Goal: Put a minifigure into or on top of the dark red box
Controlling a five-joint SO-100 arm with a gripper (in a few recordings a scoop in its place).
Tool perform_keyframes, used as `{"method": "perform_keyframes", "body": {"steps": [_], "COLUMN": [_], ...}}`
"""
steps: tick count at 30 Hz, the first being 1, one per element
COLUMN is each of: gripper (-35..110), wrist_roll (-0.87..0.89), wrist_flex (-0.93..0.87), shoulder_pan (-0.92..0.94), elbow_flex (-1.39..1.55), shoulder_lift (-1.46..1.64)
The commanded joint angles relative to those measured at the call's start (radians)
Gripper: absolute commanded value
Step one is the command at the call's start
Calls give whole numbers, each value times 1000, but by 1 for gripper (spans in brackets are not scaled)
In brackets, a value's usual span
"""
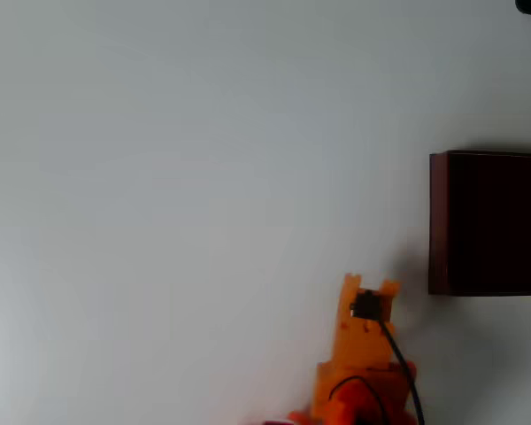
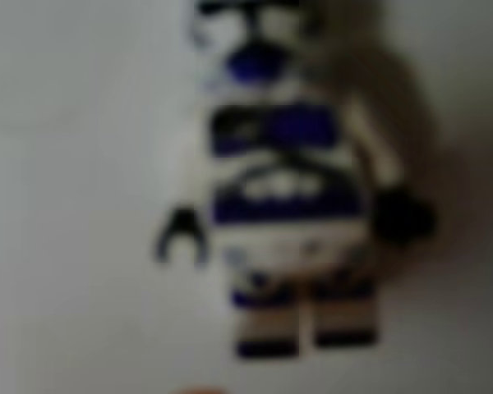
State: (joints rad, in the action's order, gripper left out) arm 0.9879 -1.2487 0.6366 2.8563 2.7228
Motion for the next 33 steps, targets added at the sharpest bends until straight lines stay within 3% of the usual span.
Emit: {"method": "perform_keyframes", "body": {"steps": [1,15,33], "gripper": [32,31,29], "wrist_roll": [18,58,6], "wrist_flex": [-51,74,158], "shoulder_pan": [3,-101,9], "elbow_flex": [8,-61,-170], "shoulder_lift": [32,-219,-499]}}
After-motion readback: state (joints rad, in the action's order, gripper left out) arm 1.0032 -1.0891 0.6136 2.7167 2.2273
